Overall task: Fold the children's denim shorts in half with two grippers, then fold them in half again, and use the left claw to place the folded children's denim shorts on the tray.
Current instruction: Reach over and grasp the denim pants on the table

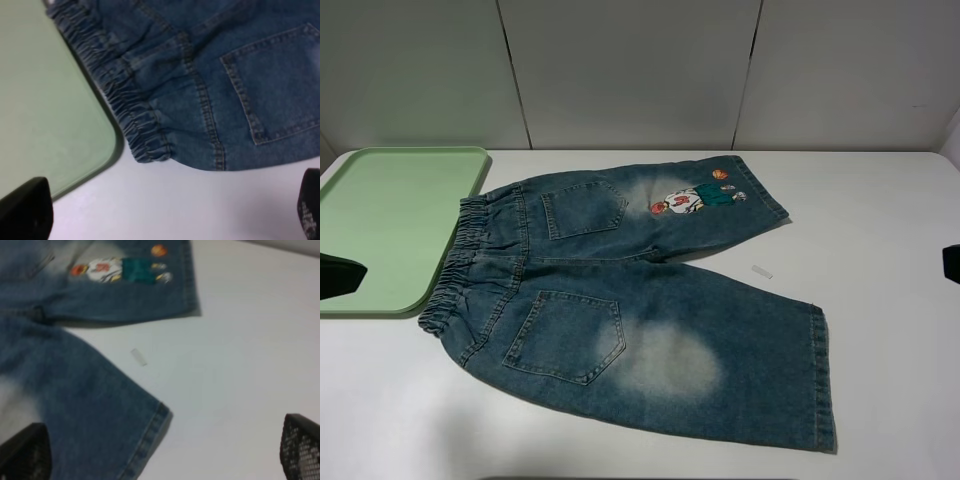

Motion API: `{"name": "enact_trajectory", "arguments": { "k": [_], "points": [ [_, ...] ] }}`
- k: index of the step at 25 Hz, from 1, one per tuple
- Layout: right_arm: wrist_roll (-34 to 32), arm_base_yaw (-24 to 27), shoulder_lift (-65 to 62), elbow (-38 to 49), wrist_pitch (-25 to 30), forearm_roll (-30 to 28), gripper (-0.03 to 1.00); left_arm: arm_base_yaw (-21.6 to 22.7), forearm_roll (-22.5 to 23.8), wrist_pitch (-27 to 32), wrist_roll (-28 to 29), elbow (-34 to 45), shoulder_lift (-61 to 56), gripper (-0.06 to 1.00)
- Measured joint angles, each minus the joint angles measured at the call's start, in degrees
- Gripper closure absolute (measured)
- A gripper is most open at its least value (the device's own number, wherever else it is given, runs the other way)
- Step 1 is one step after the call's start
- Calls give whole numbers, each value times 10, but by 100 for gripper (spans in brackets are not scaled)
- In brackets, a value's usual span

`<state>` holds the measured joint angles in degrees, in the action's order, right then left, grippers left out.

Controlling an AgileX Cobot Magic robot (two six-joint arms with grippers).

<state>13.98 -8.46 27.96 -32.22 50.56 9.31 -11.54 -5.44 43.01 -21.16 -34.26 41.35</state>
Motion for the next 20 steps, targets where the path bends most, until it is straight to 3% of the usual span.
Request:
{"name": "enact_trajectory", "arguments": {
  "k": [20],
  "points": [
    [49,-163,200,0,-48,-2,27,-141,0,-16,-29,0,119,-3]
  ]
}}
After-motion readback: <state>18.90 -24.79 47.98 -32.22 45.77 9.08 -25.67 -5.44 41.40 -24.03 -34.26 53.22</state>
